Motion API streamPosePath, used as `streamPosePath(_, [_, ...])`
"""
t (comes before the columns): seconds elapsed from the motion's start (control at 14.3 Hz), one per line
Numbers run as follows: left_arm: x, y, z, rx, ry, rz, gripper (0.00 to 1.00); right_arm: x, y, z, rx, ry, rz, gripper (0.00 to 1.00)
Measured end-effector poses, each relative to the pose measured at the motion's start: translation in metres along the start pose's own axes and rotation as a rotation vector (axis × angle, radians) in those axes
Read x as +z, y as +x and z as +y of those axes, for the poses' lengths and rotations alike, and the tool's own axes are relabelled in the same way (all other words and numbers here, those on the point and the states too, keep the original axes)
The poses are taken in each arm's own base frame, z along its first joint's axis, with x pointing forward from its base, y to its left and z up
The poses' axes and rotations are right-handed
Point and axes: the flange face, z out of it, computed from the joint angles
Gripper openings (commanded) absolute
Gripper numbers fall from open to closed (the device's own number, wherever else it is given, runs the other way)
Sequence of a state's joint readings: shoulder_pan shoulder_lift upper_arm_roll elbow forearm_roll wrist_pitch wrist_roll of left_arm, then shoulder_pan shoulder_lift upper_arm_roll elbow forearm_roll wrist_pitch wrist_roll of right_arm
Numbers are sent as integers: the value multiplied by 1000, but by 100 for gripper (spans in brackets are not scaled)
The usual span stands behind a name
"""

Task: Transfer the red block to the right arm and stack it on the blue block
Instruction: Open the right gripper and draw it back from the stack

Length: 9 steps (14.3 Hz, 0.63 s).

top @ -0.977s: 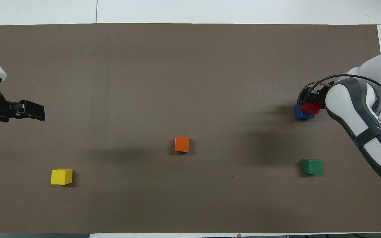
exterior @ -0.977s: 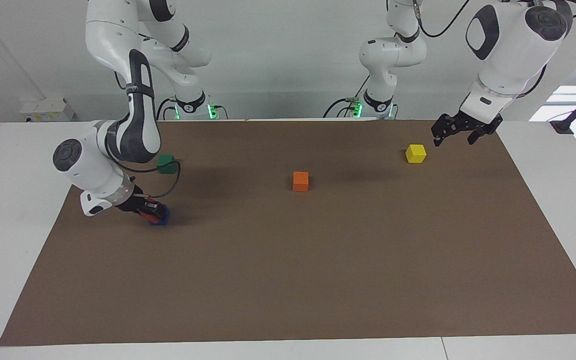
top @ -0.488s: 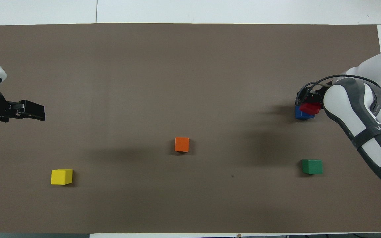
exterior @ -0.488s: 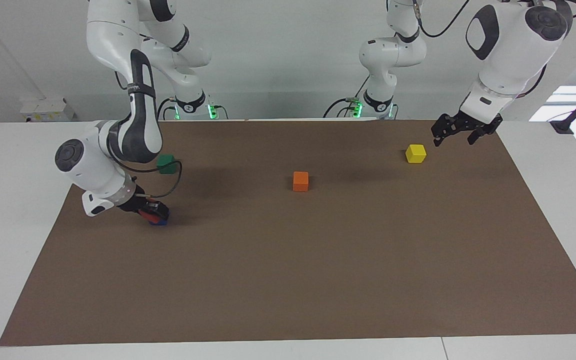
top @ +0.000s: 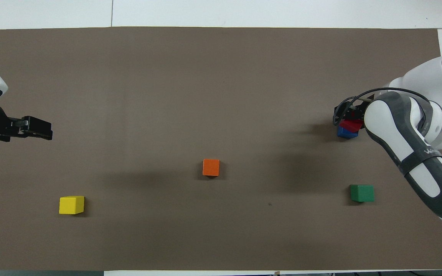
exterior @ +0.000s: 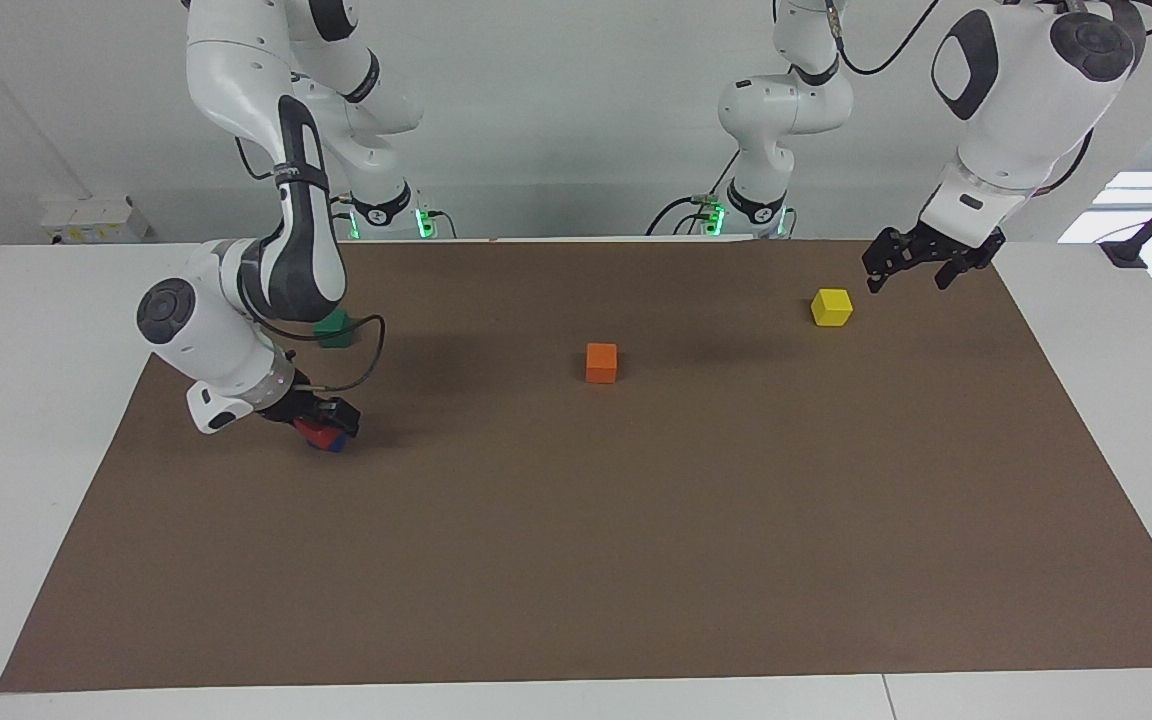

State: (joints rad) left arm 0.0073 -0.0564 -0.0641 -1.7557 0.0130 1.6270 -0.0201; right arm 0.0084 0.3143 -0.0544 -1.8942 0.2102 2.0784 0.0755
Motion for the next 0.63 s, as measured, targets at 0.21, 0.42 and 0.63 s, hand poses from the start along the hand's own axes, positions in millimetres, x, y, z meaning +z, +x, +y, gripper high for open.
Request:
streamPosePath(0.21, [0,0,0,0,0,0,100,-4,-2,-1,-12,1,-4,100])
streamPosePath(0.42, [0,0,0,0,0,0,100,-11,-6,-1,-34,3,-11,100])
streamPosePath(0.63, [0,0,0,0,0,0,100,-23,-9,-3,-48,7,1,100])
